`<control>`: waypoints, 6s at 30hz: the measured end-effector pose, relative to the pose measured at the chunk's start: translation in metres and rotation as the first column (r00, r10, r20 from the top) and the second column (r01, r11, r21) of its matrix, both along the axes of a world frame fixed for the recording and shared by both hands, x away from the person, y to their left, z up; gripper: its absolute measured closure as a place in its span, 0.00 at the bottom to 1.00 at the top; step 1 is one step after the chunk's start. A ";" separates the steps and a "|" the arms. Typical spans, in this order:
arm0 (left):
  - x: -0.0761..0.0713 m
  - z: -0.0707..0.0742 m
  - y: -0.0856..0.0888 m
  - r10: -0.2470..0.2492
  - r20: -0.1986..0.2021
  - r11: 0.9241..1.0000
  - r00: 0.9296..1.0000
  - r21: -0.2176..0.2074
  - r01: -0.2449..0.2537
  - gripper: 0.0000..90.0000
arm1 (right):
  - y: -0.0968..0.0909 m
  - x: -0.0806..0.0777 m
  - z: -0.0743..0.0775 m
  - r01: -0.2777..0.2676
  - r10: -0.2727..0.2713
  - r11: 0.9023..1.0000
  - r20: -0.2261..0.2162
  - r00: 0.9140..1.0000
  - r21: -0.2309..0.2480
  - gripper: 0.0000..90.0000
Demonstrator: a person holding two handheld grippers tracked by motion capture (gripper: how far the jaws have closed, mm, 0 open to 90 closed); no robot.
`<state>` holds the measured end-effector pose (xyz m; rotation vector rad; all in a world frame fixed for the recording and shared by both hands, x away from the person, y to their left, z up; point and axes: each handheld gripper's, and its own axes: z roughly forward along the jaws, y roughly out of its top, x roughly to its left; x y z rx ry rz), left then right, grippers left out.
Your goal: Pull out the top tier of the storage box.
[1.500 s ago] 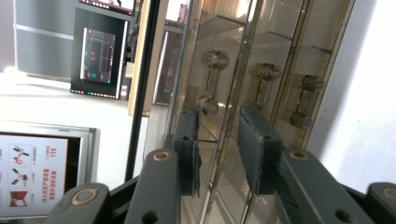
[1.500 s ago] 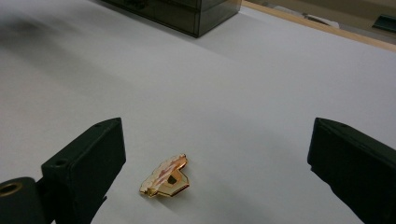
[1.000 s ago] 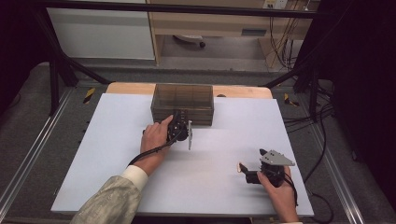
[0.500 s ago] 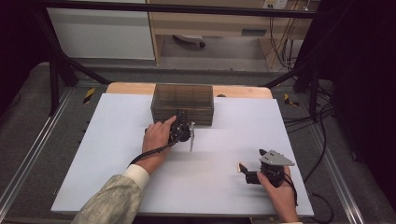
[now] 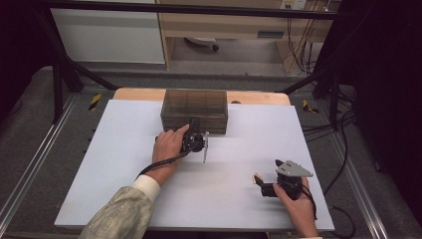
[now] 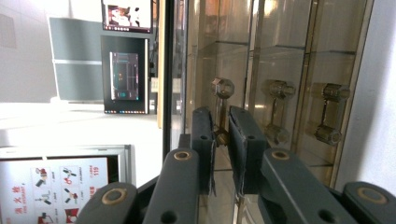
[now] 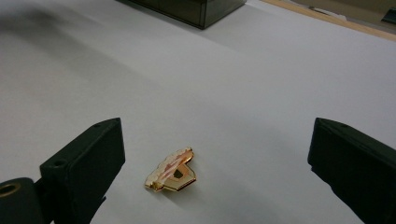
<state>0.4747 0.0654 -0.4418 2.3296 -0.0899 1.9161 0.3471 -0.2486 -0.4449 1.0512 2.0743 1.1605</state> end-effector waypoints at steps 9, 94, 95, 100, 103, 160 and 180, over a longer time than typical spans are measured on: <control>-0.012 0.003 0.002 -0.005 -0.022 1.000 1.000 -0.020 0.005 0.90 | 0.000 0.000 0.000 -0.001 0.001 1.000 0.001 1.000 -0.002 0.05; 0.023 0.064 0.090 -0.198 -0.616 0.877 0.762 -0.459 -0.144 0.56 | 0.003 0.000 0.001 0.004 -0.004 1.000 0.000 1.000 -0.013 0.04; 0.023 0.064 0.089 -0.196 -0.619 0.878 0.761 -0.456 -0.144 0.57 | 0.003 0.000 0.001 0.007 -0.007 1.000 0.001 1.000 -0.009 0.04; 0.027 0.060 0.090 -0.189 -0.630 0.881 0.754 -0.448 -0.154 0.62 | 0.003 0.000 0.001 0.006 -0.006 1.000 -0.001 1.000 -0.016 0.04; 0.029 0.060 0.091 -0.191 -0.640 0.884 0.744 -0.441 -0.152 0.63 | 0.003 0.000 0.001 0.005 -0.005 1.000 -0.001 1.000 -0.013 0.03; 0.009 0.069 0.098 -0.199 -0.729 0.944 0.655 -0.323 -0.072 0.76 | 0.004 0.000 0.000 -0.004 0.004 1.000 -0.005 1.000 -0.017 0.04; 0.001 0.067 0.100 -0.219 -0.736 0.946 0.640 -0.321 -0.046 0.79 | 0.005 0.000 0.000 -0.010 0.010 1.000 -0.010 1.000 -0.020 0.04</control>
